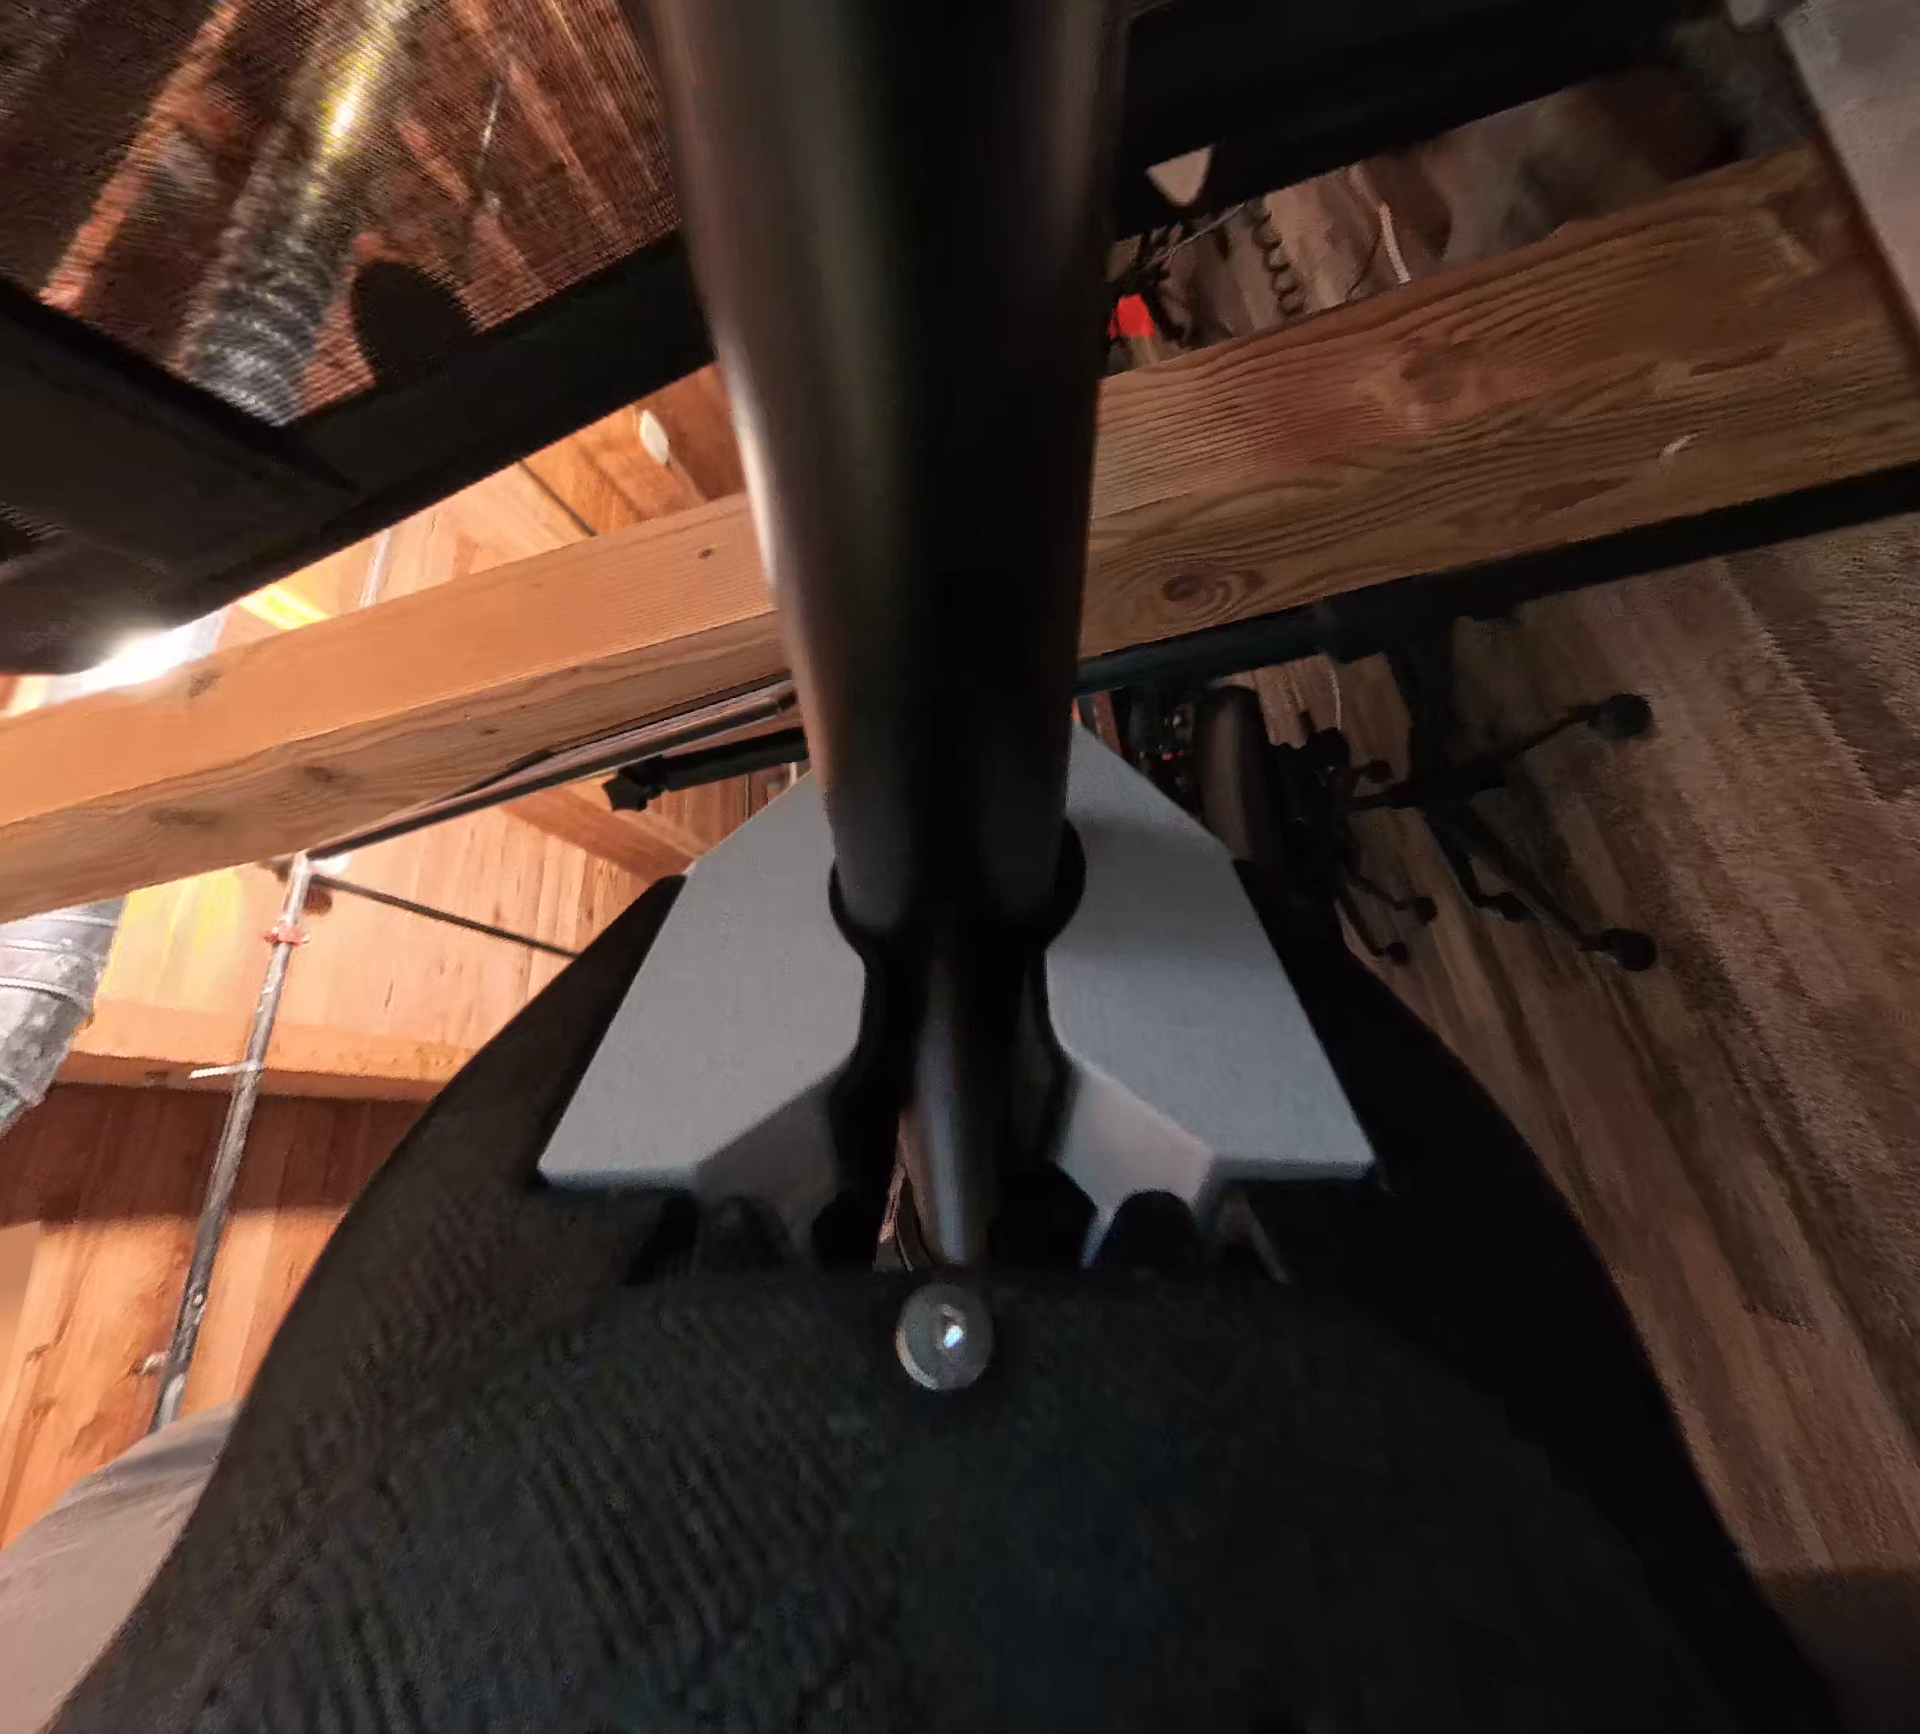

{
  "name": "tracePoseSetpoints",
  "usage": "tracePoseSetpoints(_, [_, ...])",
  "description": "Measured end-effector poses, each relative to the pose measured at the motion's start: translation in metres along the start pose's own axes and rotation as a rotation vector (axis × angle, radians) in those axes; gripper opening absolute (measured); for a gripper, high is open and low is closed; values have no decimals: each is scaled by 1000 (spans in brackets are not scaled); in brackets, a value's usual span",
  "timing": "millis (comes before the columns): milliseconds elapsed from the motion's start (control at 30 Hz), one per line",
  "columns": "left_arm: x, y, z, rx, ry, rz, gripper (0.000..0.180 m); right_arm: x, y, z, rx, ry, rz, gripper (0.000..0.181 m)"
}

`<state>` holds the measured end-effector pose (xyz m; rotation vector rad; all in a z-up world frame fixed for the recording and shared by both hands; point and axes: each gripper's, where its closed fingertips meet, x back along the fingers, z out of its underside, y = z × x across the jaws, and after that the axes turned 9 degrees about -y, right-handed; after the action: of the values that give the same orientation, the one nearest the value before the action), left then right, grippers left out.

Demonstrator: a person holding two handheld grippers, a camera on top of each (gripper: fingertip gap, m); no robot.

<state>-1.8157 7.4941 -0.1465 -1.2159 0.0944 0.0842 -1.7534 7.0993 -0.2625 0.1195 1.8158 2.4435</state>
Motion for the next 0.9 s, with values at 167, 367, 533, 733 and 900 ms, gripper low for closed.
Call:
tracePoseSetpoints(167, [-34,-9,-33,28,1,16,24,89,13,-37,3,-105,20,17])
tracePoseSetpoints(367, [-106,-45,-119,26,80,-29,25,203,68,-131,37,-218,-59,17])
tracePoseSetpoints(533, [-190,-74,-212,-21,173,-66,25,305,126,-233,82,-309,-77,18])
tracePoseSetpoints(733, [-269,-109,-329,-79,241,-83,25,389,189,-353,136,-395,-93,17])
tracePoseSetpoints(900, [-301,-128,-432,-101,300,-73,24,420,219,-457,173,-427,-89,18])
